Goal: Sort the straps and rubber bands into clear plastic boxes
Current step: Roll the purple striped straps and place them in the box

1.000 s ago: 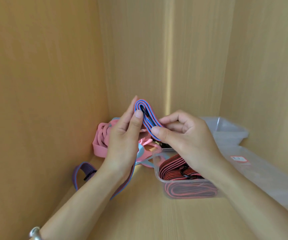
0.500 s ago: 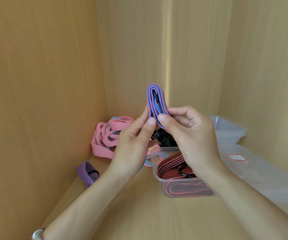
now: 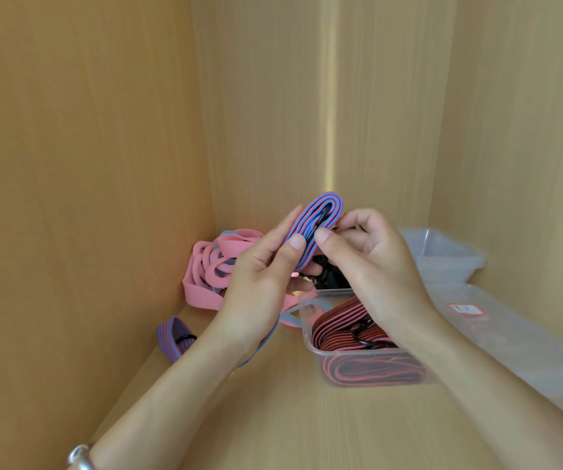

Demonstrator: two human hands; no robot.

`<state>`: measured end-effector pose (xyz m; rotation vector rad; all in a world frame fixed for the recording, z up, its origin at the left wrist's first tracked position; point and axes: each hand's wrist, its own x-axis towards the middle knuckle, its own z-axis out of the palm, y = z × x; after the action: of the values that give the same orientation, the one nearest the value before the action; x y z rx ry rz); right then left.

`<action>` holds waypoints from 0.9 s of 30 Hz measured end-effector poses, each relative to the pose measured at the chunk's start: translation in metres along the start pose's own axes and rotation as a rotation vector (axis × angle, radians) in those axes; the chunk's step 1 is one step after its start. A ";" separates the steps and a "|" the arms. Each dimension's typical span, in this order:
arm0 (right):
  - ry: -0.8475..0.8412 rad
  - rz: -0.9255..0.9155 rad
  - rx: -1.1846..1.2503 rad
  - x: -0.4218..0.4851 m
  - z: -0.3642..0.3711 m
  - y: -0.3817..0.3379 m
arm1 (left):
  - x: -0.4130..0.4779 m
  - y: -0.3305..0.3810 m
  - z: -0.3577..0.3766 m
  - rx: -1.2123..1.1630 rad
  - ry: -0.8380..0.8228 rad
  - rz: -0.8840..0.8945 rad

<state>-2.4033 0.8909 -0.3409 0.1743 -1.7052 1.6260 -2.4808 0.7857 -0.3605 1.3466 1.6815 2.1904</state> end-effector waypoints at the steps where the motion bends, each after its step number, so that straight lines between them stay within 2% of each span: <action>1: 0.008 0.006 0.027 0.001 -0.001 -0.001 | 0.000 0.000 0.000 0.019 -0.003 0.009; 6: -0.032 -0.009 -0.066 0.006 -0.009 -0.002 | -0.001 0.000 -0.003 0.098 -0.058 0.038; 9: 0.006 -0.021 -0.081 0.008 -0.011 0.002 | -0.001 0.004 -0.004 0.072 -0.075 0.012; 16: 0.173 -0.035 0.144 0.011 -0.012 0.002 | 0.000 -0.001 -0.001 0.033 -0.046 -0.065; 27: 0.042 0.090 0.152 0.007 -0.006 0.004 | 0.005 0.005 -0.010 -0.147 0.213 -0.036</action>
<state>-2.4079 0.9001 -0.3410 0.1383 -1.5781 1.8143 -2.4885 0.7788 -0.3531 1.0731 1.5550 2.4566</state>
